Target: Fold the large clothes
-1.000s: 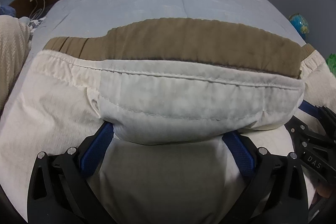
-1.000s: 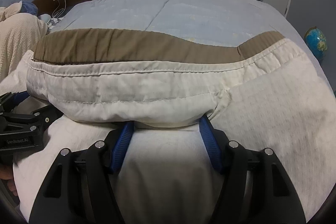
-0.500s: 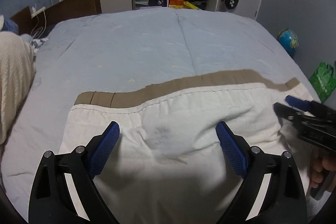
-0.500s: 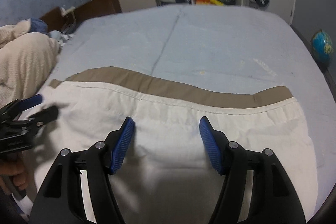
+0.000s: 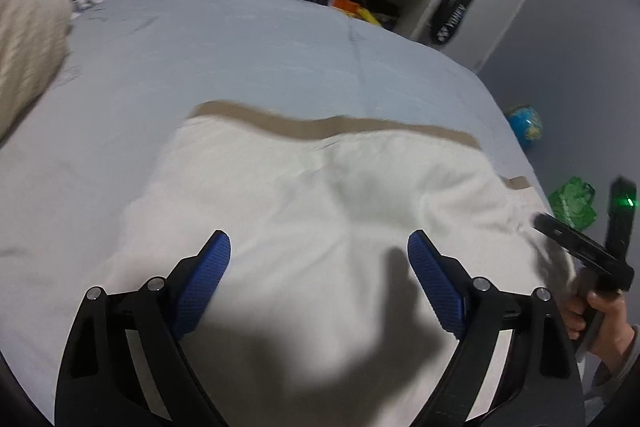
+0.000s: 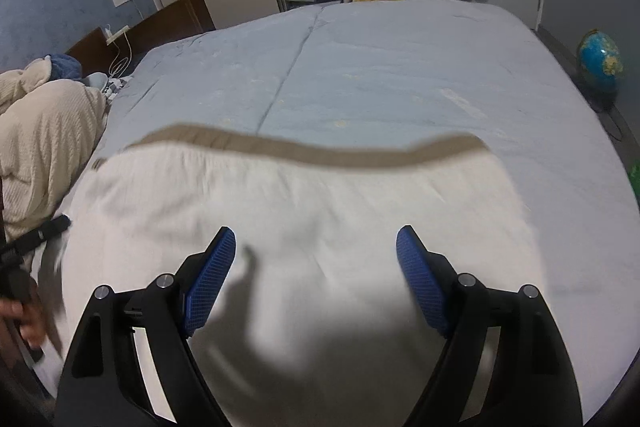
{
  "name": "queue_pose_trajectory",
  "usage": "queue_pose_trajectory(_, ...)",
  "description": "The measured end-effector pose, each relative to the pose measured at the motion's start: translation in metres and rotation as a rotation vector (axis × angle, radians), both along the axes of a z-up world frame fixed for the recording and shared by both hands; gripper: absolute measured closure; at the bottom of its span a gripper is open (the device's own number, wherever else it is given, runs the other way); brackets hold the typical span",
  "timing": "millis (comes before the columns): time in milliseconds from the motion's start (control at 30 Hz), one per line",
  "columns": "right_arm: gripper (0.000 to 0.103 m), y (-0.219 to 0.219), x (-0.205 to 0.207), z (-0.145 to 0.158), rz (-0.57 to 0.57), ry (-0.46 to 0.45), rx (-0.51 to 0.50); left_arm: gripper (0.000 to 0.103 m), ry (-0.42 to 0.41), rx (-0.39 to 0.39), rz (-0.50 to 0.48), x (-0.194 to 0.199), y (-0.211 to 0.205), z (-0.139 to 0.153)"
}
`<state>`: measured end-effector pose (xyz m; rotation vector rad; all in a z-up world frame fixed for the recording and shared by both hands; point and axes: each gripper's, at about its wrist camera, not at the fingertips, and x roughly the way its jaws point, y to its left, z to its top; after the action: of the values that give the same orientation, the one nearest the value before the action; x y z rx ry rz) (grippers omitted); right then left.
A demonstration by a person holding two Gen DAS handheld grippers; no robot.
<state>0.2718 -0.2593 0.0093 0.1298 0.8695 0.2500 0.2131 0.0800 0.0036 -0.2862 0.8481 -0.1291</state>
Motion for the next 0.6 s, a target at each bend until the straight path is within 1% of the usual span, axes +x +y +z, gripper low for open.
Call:
queue_pose_trajectory(67,0.026,-0.014,-0.027,0.000,-0.009,-0.013,-0.010,0.016,-0.002,0.016,0.033,-0.025,0.013,-0.001)
queue_pose_trajectory(133,0.026,-0.023,-0.047,-0.001,-0.011,-0.021,-0.025,0.017,0.010,0.052,0.072,-0.047,0.027,-0.004)
queue_pose_trajectory(167,0.026,-0.029,-0.059,-0.004,-0.016,-0.025,-0.038,0.017,0.022,0.066,0.080,-0.056,0.030,-0.007)
queue_pose_trajectory(200,0.026,-0.036,-0.068,-0.008,-0.020,-0.020,-0.054,0.021,0.040,0.091,0.091,-0.064,0.034,-0.012)
queue_pose_trajectory(233,0.026,-0.042,-0.075,-0.014,-0.026,-0.010,-0.078,0.022,0.066,0.125,0.111,-0.072,0.039,-0.020)
queue_pose_trajectory(267,0.026,-0.046,-0.079,-0.019,-0.030,-0.004,-0.096,0.022,0.088,0.135,0.121,-0.074,0.046,-0.025)
queue_pose_trajectory(333,0.026,-0.055,-0.085,-0.028,-0.038,0.005,-0.117,0.022,0.118,0.107,0.159,-0.084,0.062,-0.039)
queue_pose_trajectory(433,0.026,-0.064,-0.088,-0.035,-0.060,0.019,-0.105,0.022,0.134,0.084,0.177,-0.086,0.069,-0.046)
queue_pose_trajectory(500,0.026,-0.073,-0.091,-0.039,-0.101,0.037,-0.099,0.021,0.148,0.073,0.189,-0.085,0.071,-0.048)
queue_pose_trajectory(600,0.026,-0.094,-0.099,-0.048,-0.180,0.091,-0.032,0.022,0.167,0.047,0.216,-0.090,0.075,-0.043)
